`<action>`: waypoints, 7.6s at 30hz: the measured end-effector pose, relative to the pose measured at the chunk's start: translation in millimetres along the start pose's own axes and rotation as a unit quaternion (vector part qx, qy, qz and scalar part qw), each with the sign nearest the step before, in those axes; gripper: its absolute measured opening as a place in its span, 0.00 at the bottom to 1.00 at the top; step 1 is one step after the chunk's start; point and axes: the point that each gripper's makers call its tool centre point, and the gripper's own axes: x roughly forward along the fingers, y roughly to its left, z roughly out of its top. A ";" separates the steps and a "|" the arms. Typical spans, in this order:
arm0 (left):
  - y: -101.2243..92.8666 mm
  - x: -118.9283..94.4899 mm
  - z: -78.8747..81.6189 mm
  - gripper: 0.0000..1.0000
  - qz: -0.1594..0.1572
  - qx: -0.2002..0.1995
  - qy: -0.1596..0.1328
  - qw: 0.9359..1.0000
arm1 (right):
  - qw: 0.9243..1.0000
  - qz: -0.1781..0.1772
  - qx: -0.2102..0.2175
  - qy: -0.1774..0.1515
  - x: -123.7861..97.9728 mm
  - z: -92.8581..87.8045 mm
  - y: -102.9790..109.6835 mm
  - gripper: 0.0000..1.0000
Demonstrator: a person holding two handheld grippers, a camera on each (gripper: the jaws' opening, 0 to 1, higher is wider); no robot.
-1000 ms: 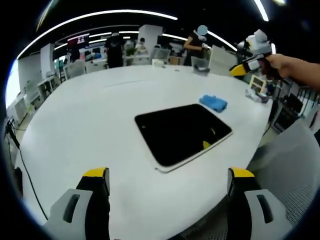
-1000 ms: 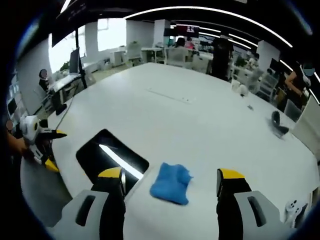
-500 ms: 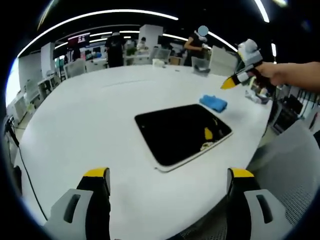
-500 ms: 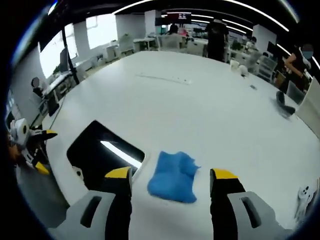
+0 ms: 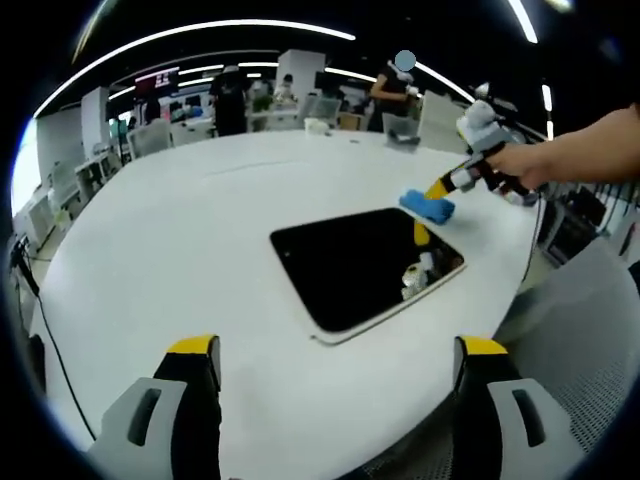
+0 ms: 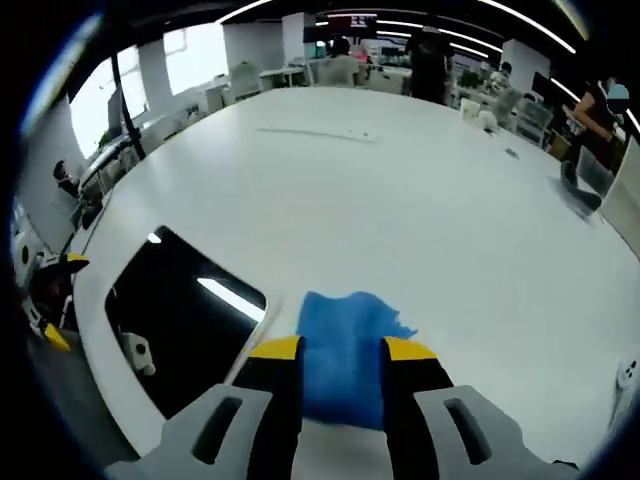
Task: Wipe the mirror surface with the cleaning cloth until all visible marks leave the cleaned area.
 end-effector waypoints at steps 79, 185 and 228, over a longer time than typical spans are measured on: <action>-3.0 -1.5 0.0 0.98 -0.007 0.002 -0.002 1.000 | 0.989 -0.017 0.132 0.066 1.0 7.7 30.0 0.02; -21.5 4.6 -1.0 0.99 -0.056 0.016 0.006 0.998 | 0.986 -0.008 0.070 0.150 49.0 46.3 155.9 0.01; -20.3 6.5 0.2 0.99 -0.053 0.030 0.003 0.998 | 0.989 0.030 -0.040 0.142 87.0 82.2 237.0 0.01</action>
